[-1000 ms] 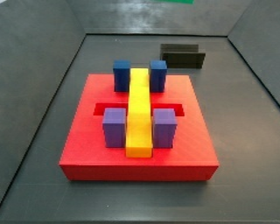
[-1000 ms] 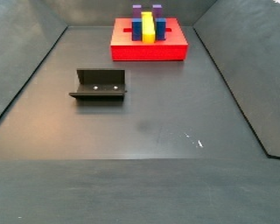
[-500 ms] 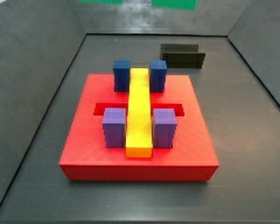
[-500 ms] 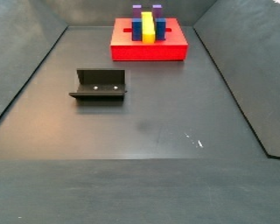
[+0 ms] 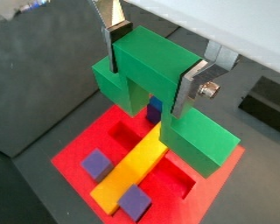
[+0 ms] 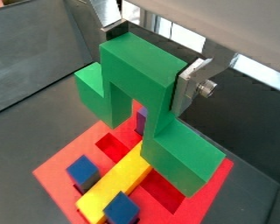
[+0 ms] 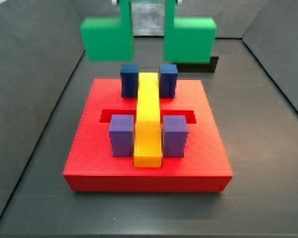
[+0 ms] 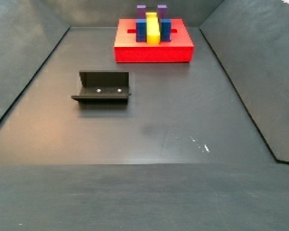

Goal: Pick up the green object. Move up. Place the green object on the fixture. Regrasp the green object. Move to above the board. Insert the green object.
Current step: Insert the green object.

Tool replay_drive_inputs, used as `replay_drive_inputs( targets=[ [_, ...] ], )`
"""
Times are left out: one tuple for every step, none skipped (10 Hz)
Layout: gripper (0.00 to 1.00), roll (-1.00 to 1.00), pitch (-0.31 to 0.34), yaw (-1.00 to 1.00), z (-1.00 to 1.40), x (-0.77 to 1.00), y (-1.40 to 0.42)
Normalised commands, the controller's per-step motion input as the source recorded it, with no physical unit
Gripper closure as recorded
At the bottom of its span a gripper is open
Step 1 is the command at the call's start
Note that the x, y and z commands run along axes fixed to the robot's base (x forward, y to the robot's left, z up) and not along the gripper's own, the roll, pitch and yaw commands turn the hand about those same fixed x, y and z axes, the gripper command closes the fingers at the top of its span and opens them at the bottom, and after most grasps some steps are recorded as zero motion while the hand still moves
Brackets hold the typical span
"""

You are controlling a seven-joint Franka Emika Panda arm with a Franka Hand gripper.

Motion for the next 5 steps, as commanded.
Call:
replay_drive_inputs(
  targets=[
    [1.00, 0.10, -0.139, 0.00, -0.30, 0.02, -0.09],
    [1.00, 0.15, -0.046, 0.00, -0.21, 0.18, 0.00],
    [1.00, 0.11, -0.013, 0.01, -0.18, 0.26, 0.00],
    [1.00, 0.05, -0.021, 0.02, -0.19, 0.22, -0.03],
    [1.00, 0.00, -0.069, 0.08, -0.31, 0.11, -0.09]
  ],
)
